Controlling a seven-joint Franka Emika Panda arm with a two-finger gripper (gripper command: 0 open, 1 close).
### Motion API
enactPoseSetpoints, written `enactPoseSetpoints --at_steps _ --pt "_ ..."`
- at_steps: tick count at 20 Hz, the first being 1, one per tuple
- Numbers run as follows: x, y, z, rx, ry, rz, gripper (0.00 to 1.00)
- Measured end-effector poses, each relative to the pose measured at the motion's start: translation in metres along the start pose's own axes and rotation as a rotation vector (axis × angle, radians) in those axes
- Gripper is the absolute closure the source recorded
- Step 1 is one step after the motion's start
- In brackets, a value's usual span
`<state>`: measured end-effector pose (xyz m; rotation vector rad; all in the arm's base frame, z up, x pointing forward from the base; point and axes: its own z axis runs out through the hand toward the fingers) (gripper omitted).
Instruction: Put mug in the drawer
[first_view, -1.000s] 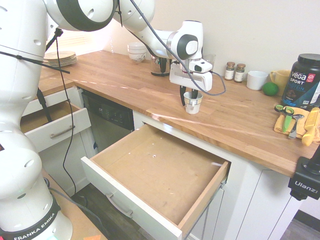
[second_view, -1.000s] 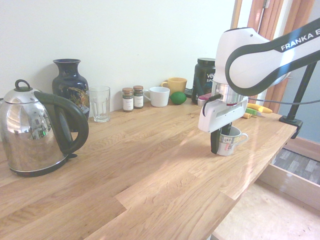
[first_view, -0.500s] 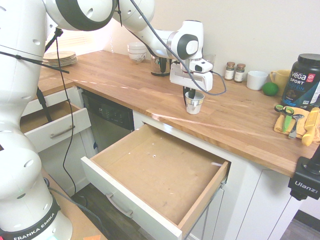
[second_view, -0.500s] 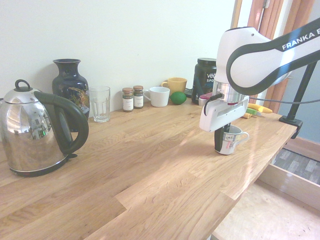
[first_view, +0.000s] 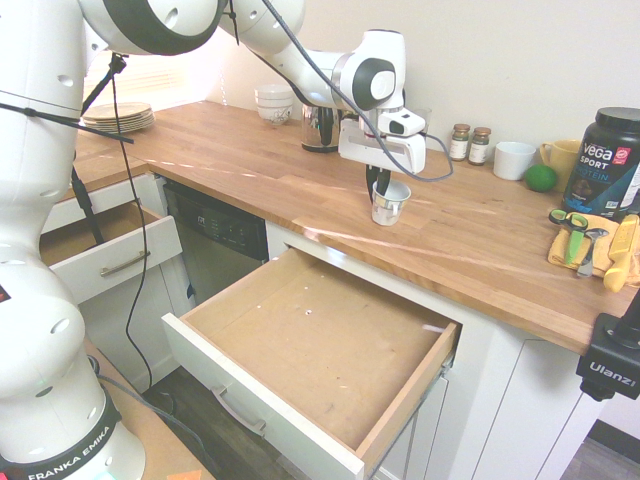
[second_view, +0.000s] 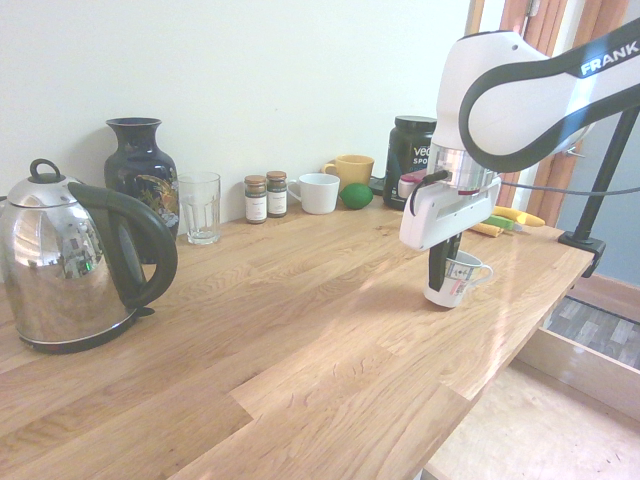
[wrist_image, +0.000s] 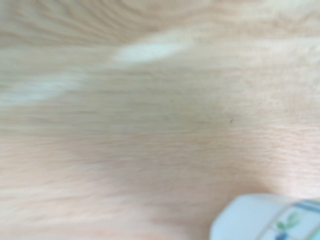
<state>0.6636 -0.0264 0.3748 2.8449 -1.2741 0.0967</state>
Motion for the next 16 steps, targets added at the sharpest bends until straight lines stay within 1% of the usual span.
enactPoseSetpoints --at_steps 4,9,13,16 --pt "-0.016 0.010 -0.029 0.019 0.011 -0.009 1.00" --pt "-0.033 0.024 -0.050 0.023 0.012 -0.017 1.00" --pt "-0.060 0.038 -0.064 0.018 -0.008 -0.093 1.00" --pt "-0.077 0.060 -0.074 0.023 -0.020 -0.129 1.00"
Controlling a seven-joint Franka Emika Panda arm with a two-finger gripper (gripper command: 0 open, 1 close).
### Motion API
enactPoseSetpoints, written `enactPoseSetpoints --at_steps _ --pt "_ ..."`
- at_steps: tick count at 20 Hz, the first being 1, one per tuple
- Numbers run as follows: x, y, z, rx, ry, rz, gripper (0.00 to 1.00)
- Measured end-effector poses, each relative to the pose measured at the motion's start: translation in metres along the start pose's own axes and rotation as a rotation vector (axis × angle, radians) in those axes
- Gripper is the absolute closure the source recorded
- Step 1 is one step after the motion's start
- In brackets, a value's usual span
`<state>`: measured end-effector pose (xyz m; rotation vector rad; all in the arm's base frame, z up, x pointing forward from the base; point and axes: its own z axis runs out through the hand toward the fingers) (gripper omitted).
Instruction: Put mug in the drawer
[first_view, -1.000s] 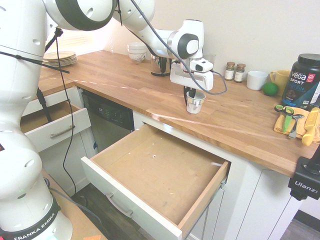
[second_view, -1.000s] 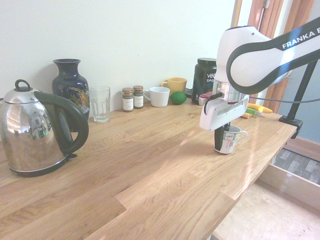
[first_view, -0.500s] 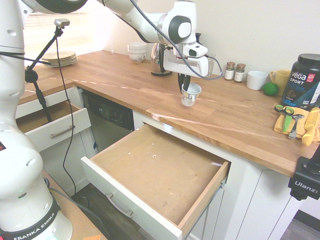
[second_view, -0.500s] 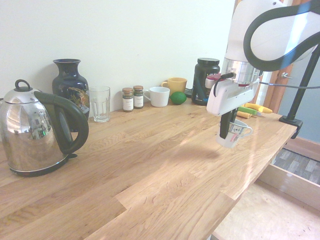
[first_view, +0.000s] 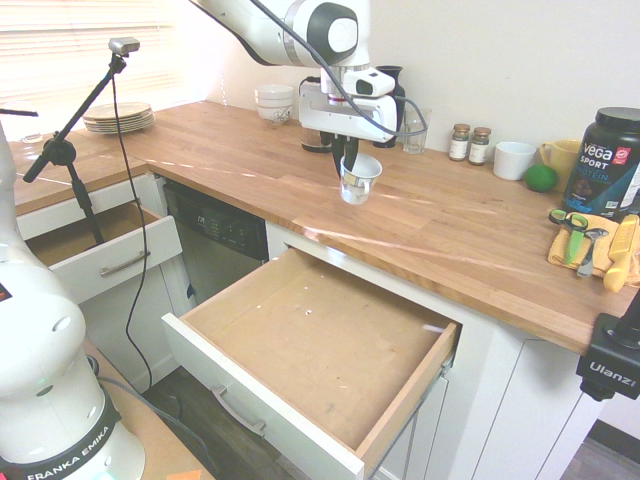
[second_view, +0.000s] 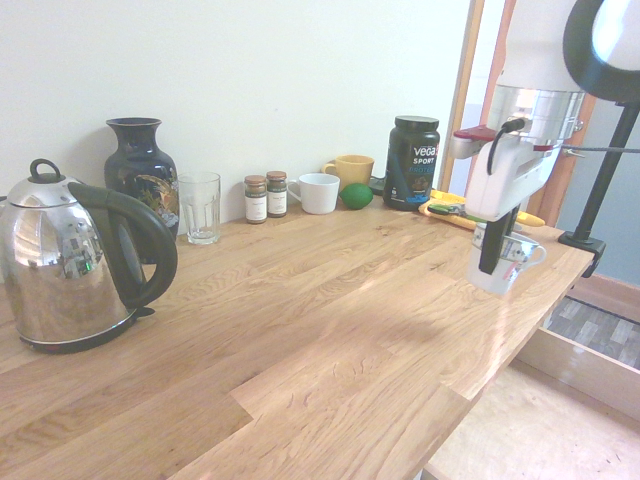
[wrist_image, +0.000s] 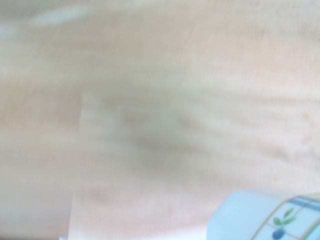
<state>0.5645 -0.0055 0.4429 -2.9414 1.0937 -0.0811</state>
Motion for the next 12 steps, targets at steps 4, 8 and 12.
enactPoseSetpoints --at_steps 4,8,12 --pt "-0.019 0.035 0.005 -0.006 -0.016 0.015 1.00" --pt "-0.036 0.069 0.022 -0.010 -0.024 0.043 1.00" --pt "-0.059 0.098 0.046 -0.019 -0.039 0.060 1.00"
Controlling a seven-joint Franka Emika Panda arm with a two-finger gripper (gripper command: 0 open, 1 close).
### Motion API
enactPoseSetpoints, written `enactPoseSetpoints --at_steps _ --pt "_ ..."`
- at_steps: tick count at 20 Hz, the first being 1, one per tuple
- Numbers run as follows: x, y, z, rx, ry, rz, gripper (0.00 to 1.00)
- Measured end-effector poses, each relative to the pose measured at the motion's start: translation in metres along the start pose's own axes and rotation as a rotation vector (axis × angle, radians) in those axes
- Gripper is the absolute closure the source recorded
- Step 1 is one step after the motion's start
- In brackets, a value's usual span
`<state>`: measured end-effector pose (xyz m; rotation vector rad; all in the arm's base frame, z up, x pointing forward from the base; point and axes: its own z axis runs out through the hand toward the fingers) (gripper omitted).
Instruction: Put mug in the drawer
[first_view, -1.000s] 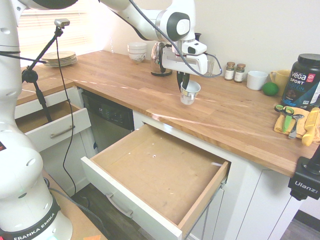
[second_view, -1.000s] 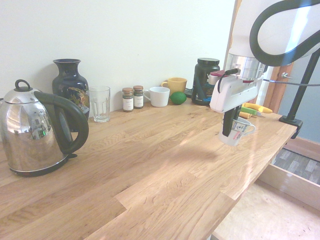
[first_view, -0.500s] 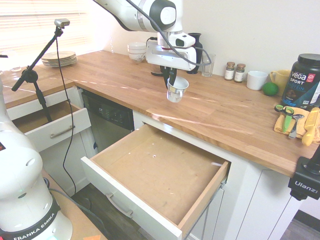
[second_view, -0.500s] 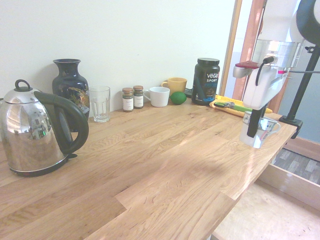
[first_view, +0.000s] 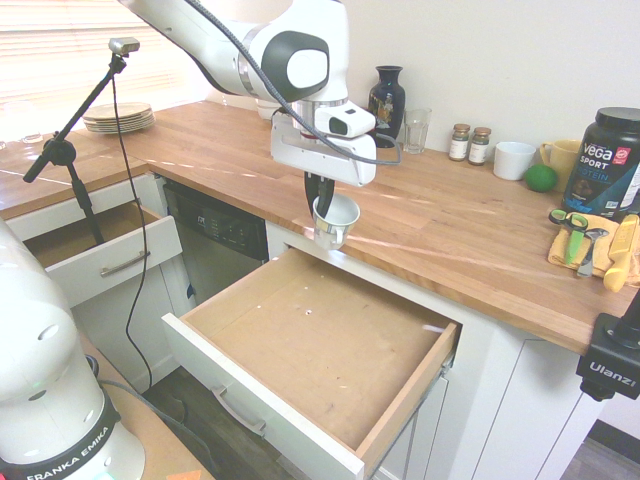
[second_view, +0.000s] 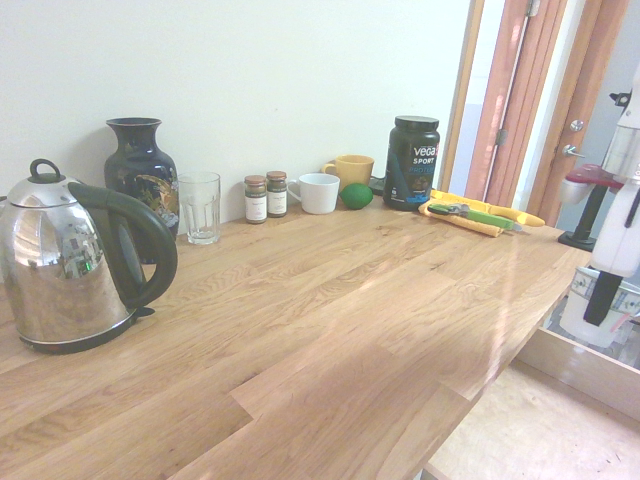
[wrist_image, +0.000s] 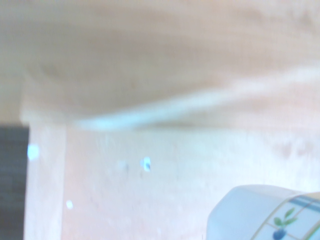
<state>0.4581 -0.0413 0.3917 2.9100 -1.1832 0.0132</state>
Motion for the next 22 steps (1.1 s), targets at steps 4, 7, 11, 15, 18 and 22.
enactPoseSetpoints --at_steps 4,7,11,15,18,22 --pt "-0.013 0.017 0.038 -0.010 -0.018 0.014 1.00" --pt "-0.015 0.025 0.074 -0.012 -0.028 0.030 1.00" --pt "-0.010 0.033 0.139 -0.032 -0.046 0.053 1.00" --pt "-0.009 0.042 0.192 -0.064 -0.073 0.068 1.00" --pt "-0.009 0.045 0.212 -0.077 -0.087 0.079 1.00" --pt "-0.011 0.045 0.229 -0.087 -0.101 0.083 1.00"
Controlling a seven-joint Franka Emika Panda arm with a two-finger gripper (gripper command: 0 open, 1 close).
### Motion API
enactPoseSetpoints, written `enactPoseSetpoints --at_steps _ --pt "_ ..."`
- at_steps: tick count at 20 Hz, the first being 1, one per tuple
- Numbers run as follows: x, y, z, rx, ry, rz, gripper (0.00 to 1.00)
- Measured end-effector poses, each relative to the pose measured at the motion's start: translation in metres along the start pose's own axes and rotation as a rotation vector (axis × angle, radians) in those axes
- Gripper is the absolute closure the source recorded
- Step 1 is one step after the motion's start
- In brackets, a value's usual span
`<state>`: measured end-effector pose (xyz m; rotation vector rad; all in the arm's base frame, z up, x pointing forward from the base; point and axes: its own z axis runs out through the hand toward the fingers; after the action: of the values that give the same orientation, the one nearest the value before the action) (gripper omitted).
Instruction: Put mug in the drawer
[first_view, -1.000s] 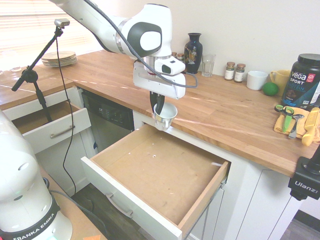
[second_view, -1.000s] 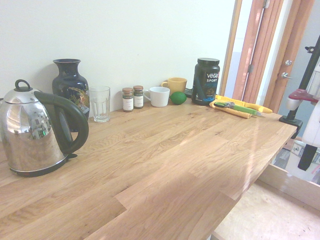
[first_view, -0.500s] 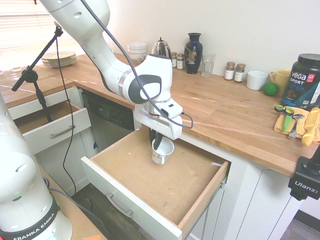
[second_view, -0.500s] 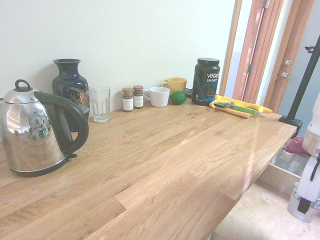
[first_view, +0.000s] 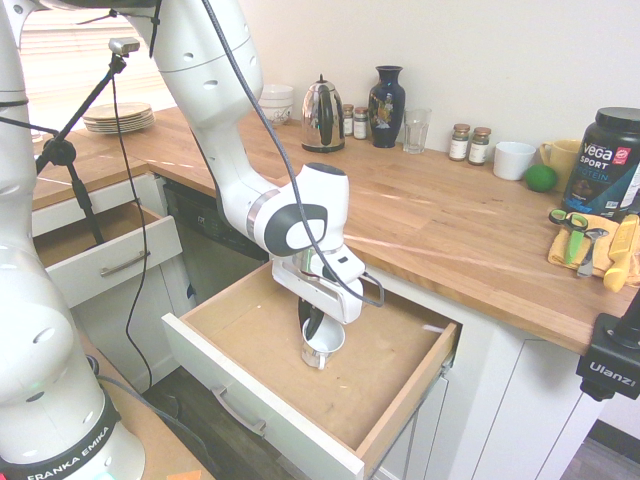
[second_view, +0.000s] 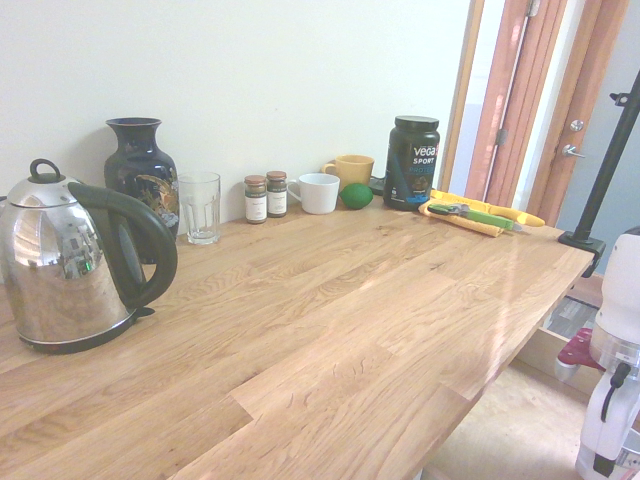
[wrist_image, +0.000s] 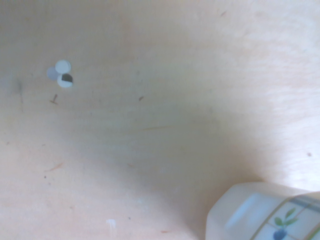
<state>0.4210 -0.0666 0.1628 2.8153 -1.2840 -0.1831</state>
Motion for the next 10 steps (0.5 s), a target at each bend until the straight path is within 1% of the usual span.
enactPoseSetpoints --at_steps 4,5,10 --pt "0.0030 -0.0059 0.0072 -0.004 -0.007 0.005 1.00" --pt "0.0039 -0.0067 0.0077 -0.004 -0.008 0.007 0.00" --pt "0.0053 -0.0097 0.0067 0.003 -0.009 0.018 0.00"
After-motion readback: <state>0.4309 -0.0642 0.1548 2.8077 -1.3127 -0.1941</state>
